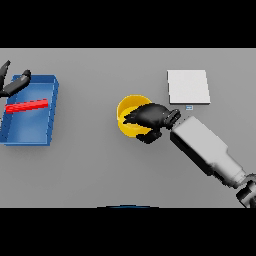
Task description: Pick up the red beaker and tilt it to pour out 1 green nut into yellow bowl. Pick up the yellow bowl and place it on the metallic measuring scale.
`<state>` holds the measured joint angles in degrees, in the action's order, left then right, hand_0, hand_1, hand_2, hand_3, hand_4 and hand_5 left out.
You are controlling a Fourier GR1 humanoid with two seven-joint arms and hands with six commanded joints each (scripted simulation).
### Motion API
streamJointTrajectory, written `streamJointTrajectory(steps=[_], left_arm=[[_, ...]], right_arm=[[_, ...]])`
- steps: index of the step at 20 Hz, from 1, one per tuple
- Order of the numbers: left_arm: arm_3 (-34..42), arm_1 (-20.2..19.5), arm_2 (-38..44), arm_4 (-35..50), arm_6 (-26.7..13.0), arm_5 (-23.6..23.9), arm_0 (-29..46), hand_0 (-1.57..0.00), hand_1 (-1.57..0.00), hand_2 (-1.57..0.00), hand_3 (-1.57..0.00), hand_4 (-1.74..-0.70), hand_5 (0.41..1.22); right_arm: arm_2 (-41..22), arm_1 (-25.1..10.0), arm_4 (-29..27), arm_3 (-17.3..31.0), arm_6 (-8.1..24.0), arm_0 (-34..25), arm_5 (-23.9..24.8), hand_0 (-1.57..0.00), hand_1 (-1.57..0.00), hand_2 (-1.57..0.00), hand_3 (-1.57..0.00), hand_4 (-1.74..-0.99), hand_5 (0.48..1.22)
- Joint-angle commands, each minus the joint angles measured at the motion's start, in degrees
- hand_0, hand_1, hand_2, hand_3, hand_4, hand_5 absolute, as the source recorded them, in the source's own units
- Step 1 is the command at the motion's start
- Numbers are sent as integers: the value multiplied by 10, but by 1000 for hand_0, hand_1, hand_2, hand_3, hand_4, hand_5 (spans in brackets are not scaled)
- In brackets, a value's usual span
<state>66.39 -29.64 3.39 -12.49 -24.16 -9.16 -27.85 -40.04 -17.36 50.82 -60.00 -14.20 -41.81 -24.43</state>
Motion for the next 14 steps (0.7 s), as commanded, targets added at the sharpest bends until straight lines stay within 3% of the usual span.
streamJointTrajectory(steps=[1, 2, 5, 9, 14], left_arm=[[2, 0, -1, 1, 3, -2, 2, 1, 1, 1, 1, -789, 710], [2, 0, -2, 1, 4, -3, 2, 1, 1, 1, 1, -788, 710], [-3, -3, 2, 2, -2, -4, -5, 1, 1, 1, 1, -787, 707], [3, -1, 0, 2, 3, -3, 1, 1, 1, 1, 1, -784, 710], [10, 0, -2, 2, -4, -3, 1, 1, 1, 1, 1, -782, 703]], right_arm=[[-1, -3, 1, -5, -4, 4, 3, -455, -407, -349, -322, -1363, 957], [-1, -6, 1, -3, -7, 4, 5, -678, -640, -594, -572, -1435, 1010], [-1, -7, -4, -5, -15, 2, -3, -1114, -1094, -1071, -882, -1578, 1113], [-1, -13, -17, -13, -6, 1, -23, -1384, -1376, -1287, -1106, -1674, 1177], [3, -27, -31, -41, -1, -3, -37, -1510, -1507, -1387, -1195, -1719, 1207]])
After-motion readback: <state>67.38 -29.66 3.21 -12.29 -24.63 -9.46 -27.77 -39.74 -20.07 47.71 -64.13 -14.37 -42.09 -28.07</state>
